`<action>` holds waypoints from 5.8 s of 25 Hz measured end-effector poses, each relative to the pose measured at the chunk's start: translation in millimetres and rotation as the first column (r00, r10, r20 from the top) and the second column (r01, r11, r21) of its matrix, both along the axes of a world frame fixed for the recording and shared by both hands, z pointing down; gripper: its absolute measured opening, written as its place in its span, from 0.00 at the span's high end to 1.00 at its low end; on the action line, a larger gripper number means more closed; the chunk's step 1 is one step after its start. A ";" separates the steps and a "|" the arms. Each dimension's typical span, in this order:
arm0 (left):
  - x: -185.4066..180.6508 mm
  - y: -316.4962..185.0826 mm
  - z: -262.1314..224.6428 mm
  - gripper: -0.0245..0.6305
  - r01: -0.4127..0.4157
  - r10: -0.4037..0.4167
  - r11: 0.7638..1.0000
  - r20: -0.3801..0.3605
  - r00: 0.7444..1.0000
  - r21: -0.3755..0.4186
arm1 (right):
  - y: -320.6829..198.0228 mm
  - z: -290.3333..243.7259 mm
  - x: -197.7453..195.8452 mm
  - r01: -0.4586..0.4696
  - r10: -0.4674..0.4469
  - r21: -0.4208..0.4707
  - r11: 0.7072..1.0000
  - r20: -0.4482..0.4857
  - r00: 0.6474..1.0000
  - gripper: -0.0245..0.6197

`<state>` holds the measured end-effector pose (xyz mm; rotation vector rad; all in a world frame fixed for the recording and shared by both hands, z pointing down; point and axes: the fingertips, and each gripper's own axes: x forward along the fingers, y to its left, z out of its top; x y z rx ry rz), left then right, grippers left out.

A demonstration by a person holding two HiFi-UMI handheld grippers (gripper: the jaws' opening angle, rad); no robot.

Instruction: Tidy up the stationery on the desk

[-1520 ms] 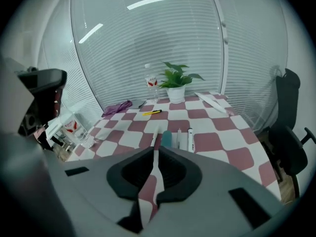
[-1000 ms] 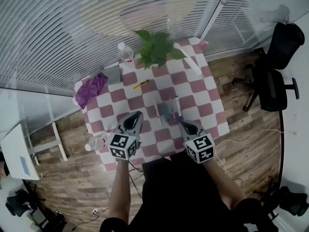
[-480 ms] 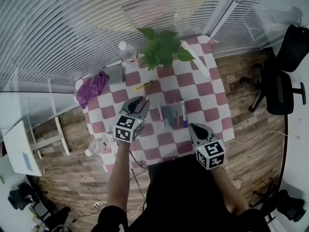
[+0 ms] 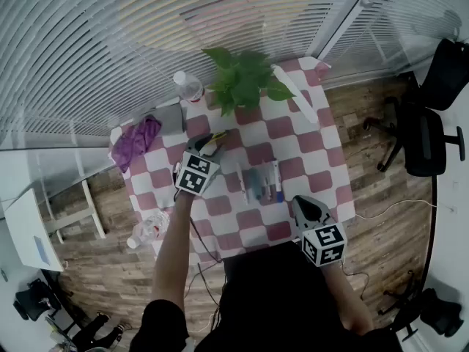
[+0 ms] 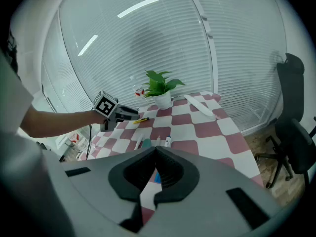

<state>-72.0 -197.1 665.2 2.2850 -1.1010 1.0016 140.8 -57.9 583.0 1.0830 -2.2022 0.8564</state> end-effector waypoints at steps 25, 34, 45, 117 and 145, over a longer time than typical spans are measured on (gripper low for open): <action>3.7 1.0 51.2 0.84 0.041 -0.030 0.993 0.099 0.995 -0.111 | 6.7 0.2 24.3 -0.076 0.076 -0.018 0.997 -0.001 0.997 0.93; -2.7 25.4 22.8 0.84 0.271 -0.267 0.956 0.053 0.962 -0.108 | 15.0 -10.2 18.4 -0.063 0.063 0.013 0.998 0.032 0.997 0.93; 21.9 109.0 9.0 0.84 0.621 -0.643 0.756 -0.056 0.764 -0.208 | 31.6 -18.5 5.4 -0.019 0.017 0.028 0.999 0.056 0.998 0.93; 28.6 417.7 -259.2 0.90 0.414 -0.262 0.880 -0.488 0.832 0.234 | 247.4 -189.0 -16.1 0.070 -0.191 0.464 0.883 0.220 0.956 0.93; 47.9 441.3 -290.8 0.90 0.322 -0.153 0.874 -0.424 0.893 0.365 | 282.0 -214.1 29.0 0.045 -0.170 0.511 0.858 0.201 0.965 0.93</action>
